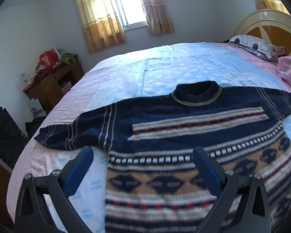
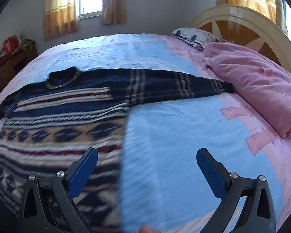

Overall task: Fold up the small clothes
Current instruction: 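Move the right tool to the sweater's sleeve cuff and close on it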

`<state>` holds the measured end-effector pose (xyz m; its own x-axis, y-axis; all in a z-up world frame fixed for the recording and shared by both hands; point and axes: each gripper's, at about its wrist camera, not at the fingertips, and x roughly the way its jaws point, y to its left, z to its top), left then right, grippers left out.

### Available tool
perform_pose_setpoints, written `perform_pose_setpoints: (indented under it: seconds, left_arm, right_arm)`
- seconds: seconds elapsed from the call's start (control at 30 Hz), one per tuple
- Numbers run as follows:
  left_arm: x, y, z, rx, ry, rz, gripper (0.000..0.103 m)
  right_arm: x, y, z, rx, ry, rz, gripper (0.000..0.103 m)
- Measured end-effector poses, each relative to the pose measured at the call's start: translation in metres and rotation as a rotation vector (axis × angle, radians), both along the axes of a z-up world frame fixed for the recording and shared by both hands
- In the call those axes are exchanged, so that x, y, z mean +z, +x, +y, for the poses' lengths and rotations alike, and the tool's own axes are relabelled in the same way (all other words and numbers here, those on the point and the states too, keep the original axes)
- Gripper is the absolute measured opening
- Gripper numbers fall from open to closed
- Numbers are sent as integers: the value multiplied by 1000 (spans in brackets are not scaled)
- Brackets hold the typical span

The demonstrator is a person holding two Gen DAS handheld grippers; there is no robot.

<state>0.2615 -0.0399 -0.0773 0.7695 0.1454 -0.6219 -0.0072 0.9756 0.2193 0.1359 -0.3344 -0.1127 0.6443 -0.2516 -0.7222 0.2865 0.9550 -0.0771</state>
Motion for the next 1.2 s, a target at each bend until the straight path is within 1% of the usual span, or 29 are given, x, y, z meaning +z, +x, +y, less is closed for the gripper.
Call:
perform_pose_setpoints:
  seconds: [0.07,0.23,0.33,0.4,0.53,0.6,0.63,0.73,0.8,0.9,1.03,1.07,1.13,1.2]
  left_arm:
    - [-6,16,-3,12,2,-1,103]
    - [-27,54,-1,55,-20,40,103]
    - [-36,70,3,86,-24,43,103]
    - [-43,80,8,111,-32,55,103]
    - [-54,93,14,141,-52,81,103]
    - [-59,97,15,148,-58,87,103]
    - [-61,97,16,152,-61,88,103]
    - [-71,103,17,162,-84,113,103]
    - [-77,104,17,163,-93,127,103]
    - [-84,106,17,161,-102,149,103]
    - [-85,106,16,163,-117,152,103]
    - [-85,106,18,164,-118,152,103]
    - [-87,107,18,167,-124,159,103]
    - [-88,107,18,167,-127,159,103]
  right_arm:
    - [-3,13,-23,-40,5,4,102]
    - [-13,48,-92,-151,40,29,101]
    - [-14,62,-130,-216,45,13,99]
    - [-16,73,-160,-266,67,5,87]
    - [-23,92,-211,-347,110,1,80]
    - [-27,101,-240,-395,143,-14,70]
    - [-30,105,-249,-412,154,-20,68]
    - [-36,116,-281,-467,232,-39,63]
    - [-38,122,-296,-500,264,-51,63]
    - [-41,134,-312,-533,270,-62,63]
    - [-50,152,-329,-562,287,-45,62]
    - [-53,156,-332,-566,287,-40,62]
    - [-56,166,-338,-578,252,-33,62]
    - [-58,173,-341,-585,256,-39,62]
